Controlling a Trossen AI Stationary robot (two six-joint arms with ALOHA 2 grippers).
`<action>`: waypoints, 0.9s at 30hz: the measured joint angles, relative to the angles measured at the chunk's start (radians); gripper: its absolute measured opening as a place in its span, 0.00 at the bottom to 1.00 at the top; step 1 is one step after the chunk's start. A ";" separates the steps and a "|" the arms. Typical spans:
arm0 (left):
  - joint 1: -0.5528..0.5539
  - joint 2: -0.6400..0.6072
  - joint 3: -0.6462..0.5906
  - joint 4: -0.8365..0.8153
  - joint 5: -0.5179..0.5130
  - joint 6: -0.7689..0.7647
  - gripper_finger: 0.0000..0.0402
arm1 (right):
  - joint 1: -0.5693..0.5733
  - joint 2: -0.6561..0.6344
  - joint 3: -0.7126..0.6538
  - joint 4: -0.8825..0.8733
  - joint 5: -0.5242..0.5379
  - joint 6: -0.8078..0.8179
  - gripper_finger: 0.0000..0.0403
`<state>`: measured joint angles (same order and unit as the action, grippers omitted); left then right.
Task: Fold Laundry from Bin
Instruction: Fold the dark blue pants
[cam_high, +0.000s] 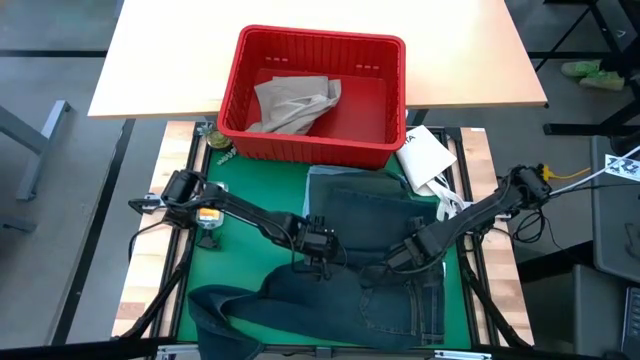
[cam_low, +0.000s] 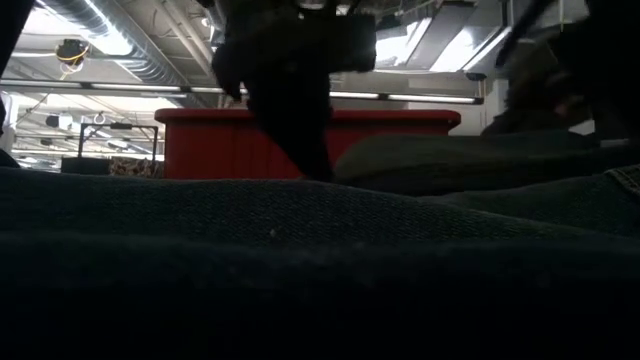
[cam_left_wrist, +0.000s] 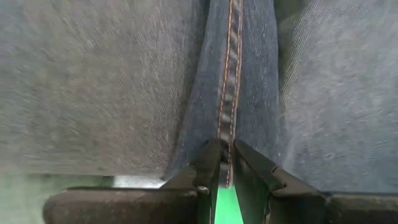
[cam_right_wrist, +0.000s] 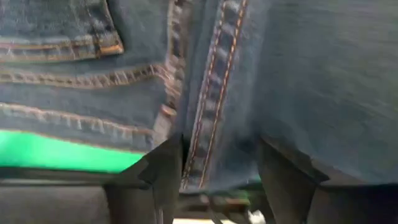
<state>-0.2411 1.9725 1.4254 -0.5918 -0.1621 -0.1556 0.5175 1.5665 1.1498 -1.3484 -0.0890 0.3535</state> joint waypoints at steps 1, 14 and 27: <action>-0.001 -0.008 0.006 -0.013 0.000 0.000 0.10 | 0.000 0.000 0.031 -0.041 0.021 0.000 0.48; -0.016 -0.031 0.052 0.105 -0.002 0.000 0.10 | 0.000 0.000 0.220 -0.144 0.302 0.000 0.48; -0.028 0.064 0.050 0.111 -0.013 -0.026 0.10 | 0.000 0.000 -0.004 0.090 0.204 0.037 0.48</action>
<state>-0.2696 2.0369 1.4757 -0.4807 -0.1748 -0.1819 0.5175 1.5665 1.1459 -1.2587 0.1151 0.3903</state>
